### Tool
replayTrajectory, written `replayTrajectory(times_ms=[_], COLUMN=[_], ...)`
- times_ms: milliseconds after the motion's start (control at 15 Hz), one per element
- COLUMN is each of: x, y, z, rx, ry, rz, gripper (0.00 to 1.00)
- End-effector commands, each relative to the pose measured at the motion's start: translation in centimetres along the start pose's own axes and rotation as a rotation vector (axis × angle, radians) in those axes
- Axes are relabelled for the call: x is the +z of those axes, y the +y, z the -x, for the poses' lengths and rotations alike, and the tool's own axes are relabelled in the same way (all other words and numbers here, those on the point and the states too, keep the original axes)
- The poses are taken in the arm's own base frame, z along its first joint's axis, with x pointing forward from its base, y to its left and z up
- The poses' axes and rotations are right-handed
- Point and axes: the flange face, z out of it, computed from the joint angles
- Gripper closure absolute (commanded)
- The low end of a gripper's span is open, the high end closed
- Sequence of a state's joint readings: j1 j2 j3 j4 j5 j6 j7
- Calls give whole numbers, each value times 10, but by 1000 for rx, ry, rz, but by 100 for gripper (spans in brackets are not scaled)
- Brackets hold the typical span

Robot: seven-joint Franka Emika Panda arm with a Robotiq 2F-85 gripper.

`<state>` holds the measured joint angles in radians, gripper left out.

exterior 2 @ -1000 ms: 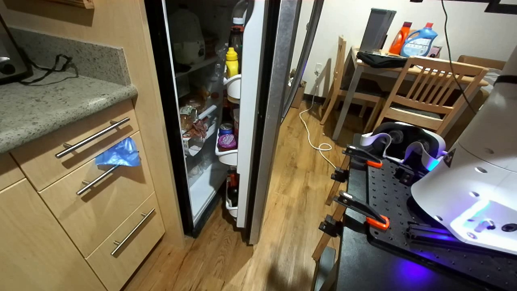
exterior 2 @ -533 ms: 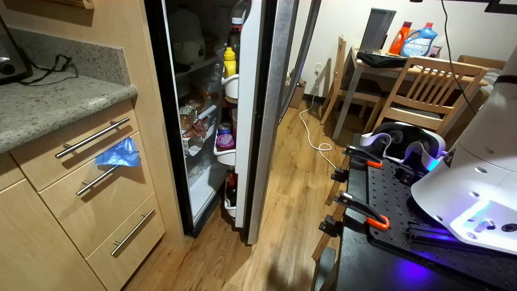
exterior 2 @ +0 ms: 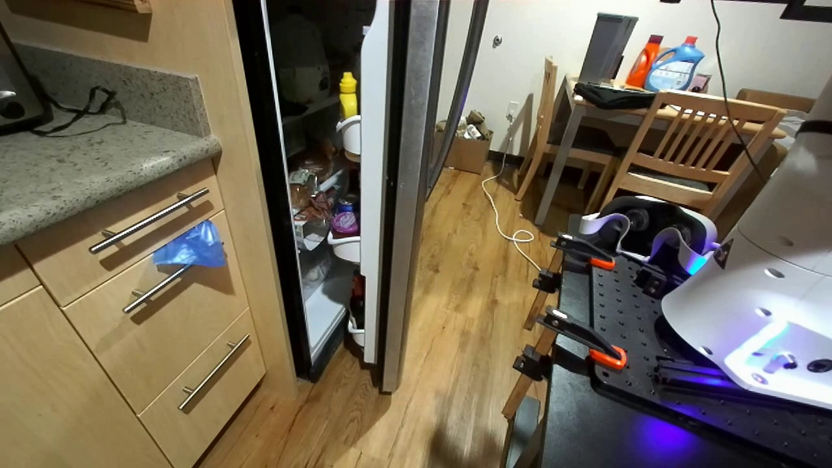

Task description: Close the bottom fridge door

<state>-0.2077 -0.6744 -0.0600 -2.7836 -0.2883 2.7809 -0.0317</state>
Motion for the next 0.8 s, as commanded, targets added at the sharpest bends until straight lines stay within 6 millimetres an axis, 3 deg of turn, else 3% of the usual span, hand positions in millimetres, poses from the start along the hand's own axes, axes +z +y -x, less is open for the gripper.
replayTrajectory(times_ms=[0, 733], x=[4, -2], y=[0, 14], z=[-9, -52], rx=[58, 176], ry=[9, 38], rz=[1, -27], gripper=[100, 100])
